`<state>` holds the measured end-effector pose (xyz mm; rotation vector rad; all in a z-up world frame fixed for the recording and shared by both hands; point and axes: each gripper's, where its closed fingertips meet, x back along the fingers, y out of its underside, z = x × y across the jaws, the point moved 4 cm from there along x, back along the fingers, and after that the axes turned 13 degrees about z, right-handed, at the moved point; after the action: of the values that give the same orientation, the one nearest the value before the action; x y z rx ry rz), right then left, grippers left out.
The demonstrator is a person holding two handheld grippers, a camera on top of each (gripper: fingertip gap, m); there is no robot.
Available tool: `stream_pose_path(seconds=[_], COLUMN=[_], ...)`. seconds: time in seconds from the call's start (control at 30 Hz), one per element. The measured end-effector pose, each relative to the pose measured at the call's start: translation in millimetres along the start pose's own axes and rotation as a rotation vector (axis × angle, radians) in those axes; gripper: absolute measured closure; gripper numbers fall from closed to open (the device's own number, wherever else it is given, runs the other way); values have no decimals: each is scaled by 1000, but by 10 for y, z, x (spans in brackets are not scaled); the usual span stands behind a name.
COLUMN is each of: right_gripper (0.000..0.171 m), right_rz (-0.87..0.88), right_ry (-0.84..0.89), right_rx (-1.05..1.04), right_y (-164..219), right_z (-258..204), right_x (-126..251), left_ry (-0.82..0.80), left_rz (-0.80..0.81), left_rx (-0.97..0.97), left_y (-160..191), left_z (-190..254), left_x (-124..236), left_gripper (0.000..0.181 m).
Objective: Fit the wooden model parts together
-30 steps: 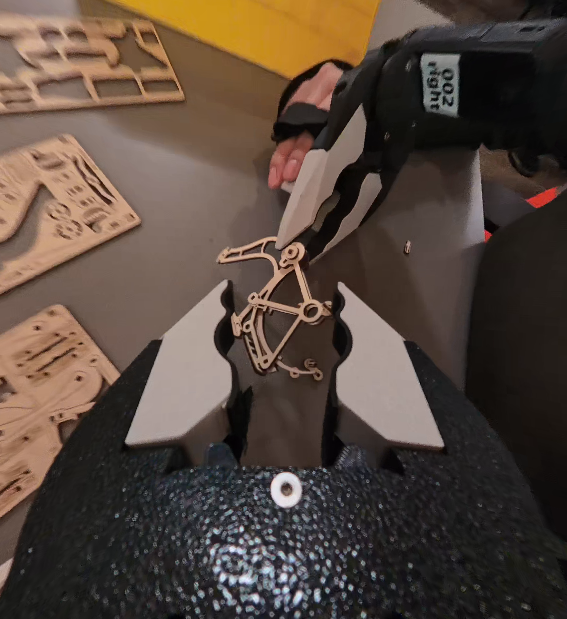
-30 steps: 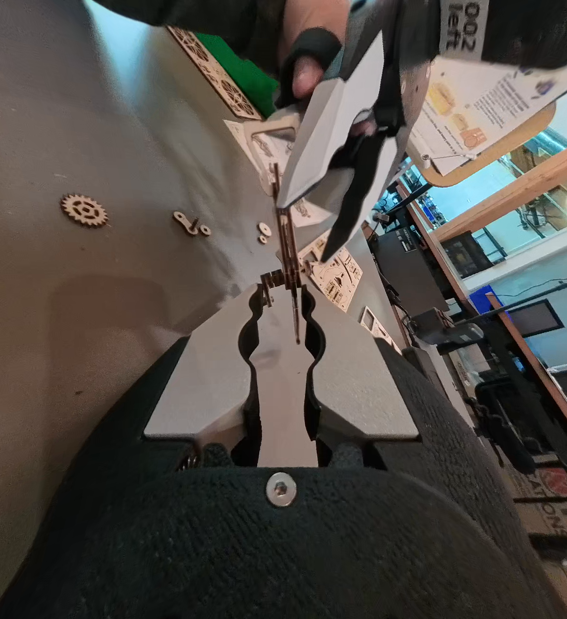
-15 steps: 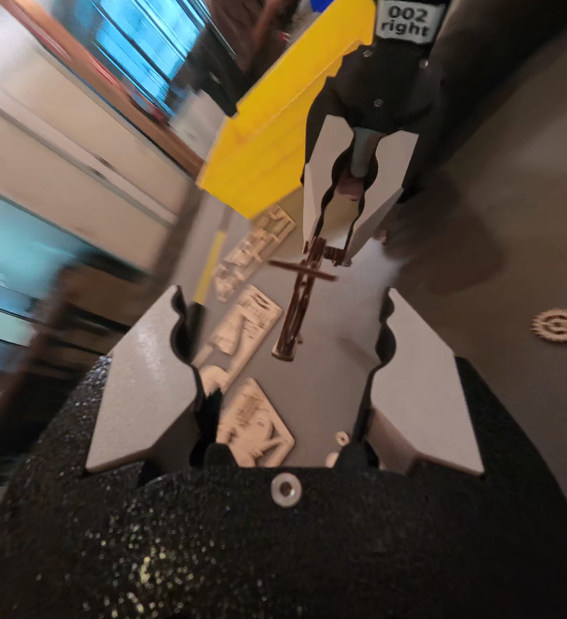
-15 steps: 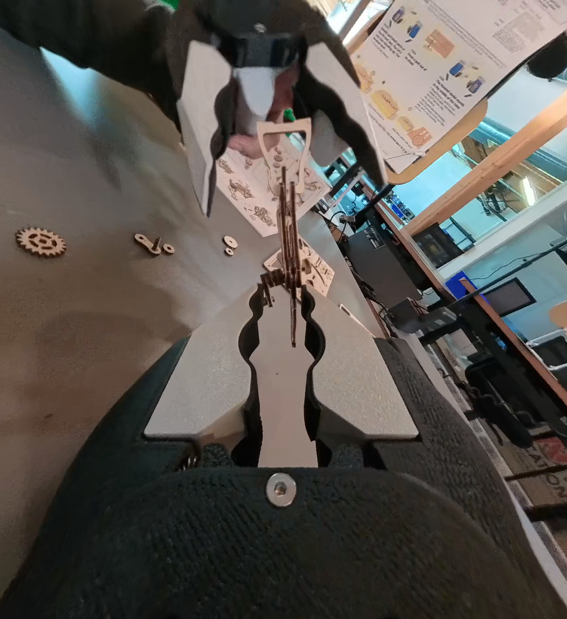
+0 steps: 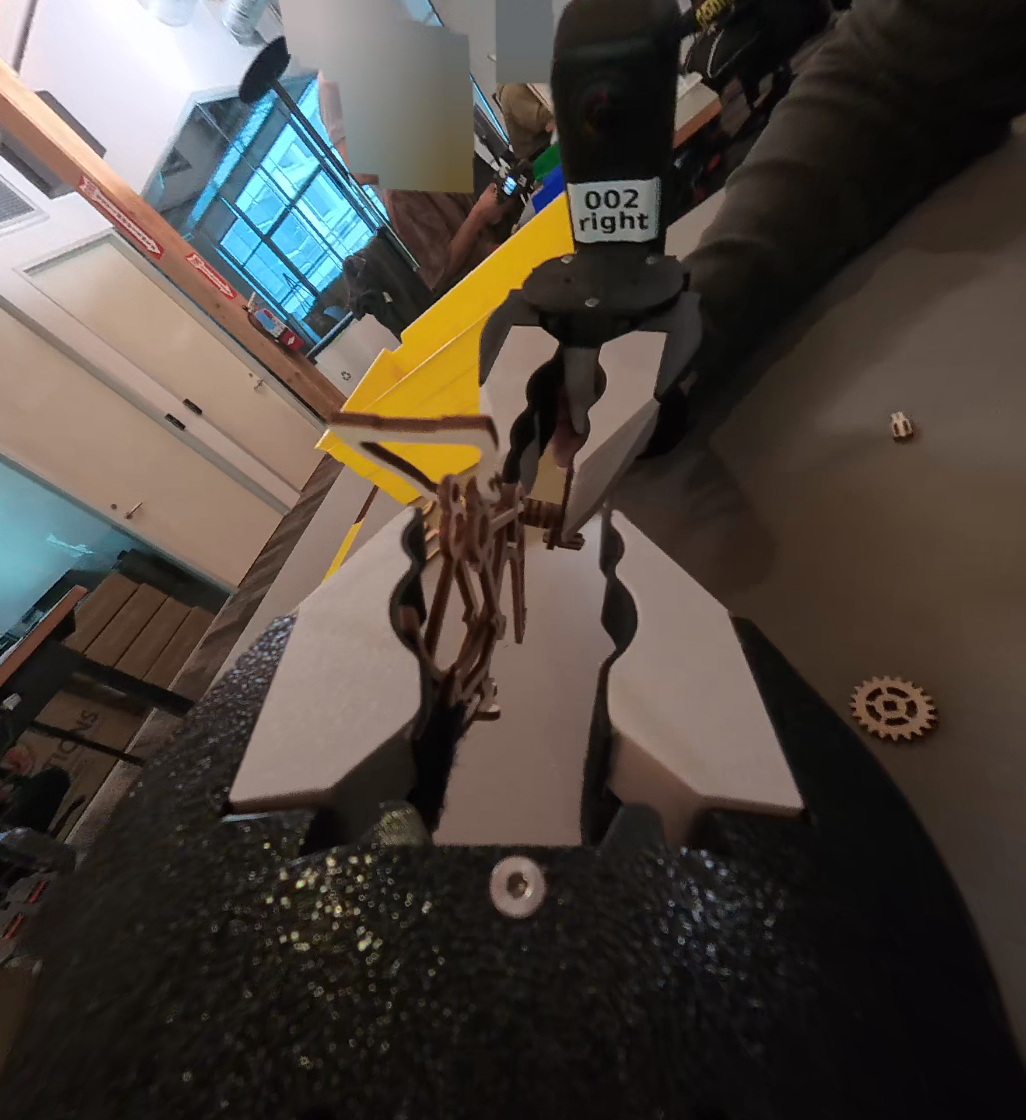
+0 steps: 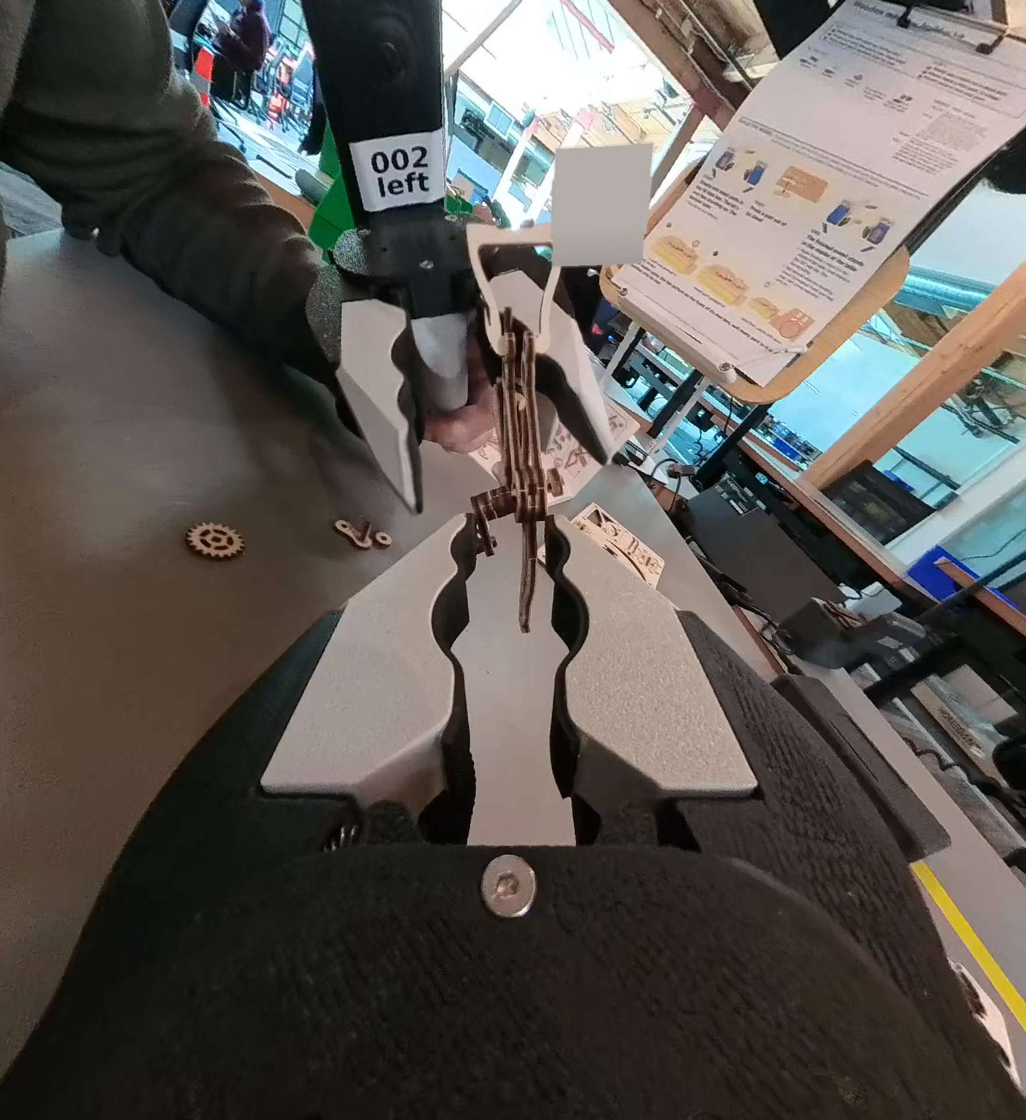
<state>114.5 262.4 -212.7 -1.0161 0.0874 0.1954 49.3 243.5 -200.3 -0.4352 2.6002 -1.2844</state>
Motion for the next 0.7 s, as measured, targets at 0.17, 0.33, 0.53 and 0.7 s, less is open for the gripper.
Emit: stream_pose_path(seconds=[0.17, 0.33, 0.53, 0.7], right_gripper=[151, 153, 153, 153], right_rz=[10, 39, 22, 19], right_ry=[2, 3, -25, -30], right_rx=[-21, -71, -39, -51], right_y=[-19, -45, -31, -30], right_z=[-20, 15, -37, -37], right_x=[-12, 10, -5, -7], left_ry=[-41, -24, -18, -31], left_rz=[0, 1, 28, 30], left_rx=[1, -24, -17, -35], left_y=[11, 22, -14, -19], left_z=[-19, 32, 63, 62], left_x=[17, 13, 11, 13], left_gripper=[135, 138, 150, 146])
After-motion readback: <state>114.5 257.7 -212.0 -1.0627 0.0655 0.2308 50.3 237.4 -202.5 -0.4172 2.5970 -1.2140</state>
